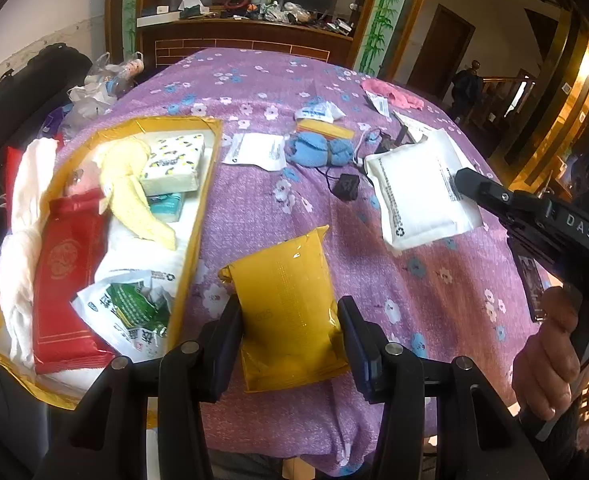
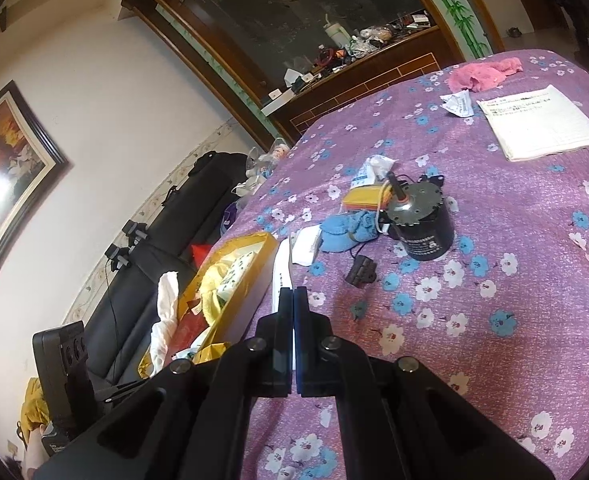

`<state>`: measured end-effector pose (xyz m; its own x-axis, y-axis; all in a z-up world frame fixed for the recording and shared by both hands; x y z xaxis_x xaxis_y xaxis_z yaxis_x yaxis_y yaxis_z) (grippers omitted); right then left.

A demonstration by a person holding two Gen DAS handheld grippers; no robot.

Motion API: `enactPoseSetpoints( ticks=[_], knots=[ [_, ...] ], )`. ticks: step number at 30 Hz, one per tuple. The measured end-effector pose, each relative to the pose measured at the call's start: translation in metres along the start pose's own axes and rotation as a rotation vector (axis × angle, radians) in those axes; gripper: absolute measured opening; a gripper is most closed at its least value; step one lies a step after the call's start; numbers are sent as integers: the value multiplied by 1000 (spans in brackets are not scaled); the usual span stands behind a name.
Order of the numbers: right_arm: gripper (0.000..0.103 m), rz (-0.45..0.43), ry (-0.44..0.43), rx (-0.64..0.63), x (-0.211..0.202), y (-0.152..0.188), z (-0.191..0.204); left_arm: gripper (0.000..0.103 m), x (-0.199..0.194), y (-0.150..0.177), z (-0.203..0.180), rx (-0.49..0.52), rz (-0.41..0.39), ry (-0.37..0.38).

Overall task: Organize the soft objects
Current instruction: 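Carry the yellow packet and white packet over the foam tray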

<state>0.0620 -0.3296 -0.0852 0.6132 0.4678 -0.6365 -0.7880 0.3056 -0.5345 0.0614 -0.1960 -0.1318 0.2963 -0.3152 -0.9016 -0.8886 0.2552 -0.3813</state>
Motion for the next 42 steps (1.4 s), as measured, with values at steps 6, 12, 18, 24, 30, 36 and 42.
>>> enactPoseSetpoints(
  ticks=[6,12,18,24,30,36,42],
  knots=[
    [0,14,-13,-35,5,1,18,50,-8,-4,9,-20,-24,-1],
    [0,30,-26,-70,12,2,37,50,-20,-8,21,-42,-55,-10],
    [0,45,-44,-105,20,2,57,50,-30,-9,36,-67,-78,-16],
    [0,58,-69,-145,30,2,80,50,-42,-10,55,-100,-105,-32],
    [0,73,-90,-185,38,3,100,50,-47,-8,69,-126,-117,-46],
    [0,83,-107,-205,45,3,114,50,-53,-7,81,-143,-132,-66],
    [0,96,-114,-221,50,2,122,50,-58,-8,100,-185,-146,-89]
  ],
)
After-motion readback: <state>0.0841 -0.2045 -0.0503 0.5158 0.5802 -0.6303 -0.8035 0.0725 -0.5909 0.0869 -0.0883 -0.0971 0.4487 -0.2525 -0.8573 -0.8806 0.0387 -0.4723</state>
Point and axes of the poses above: each gripper's, at about its wrist camera, not at the fingertips, and x roughly the way its jaws point, z to its left, y to its underside, the point moved 7 cm from there along x, roughly the way its jaws point, and after that the axes turned 13 degrees about z, right-handed, at the moved point
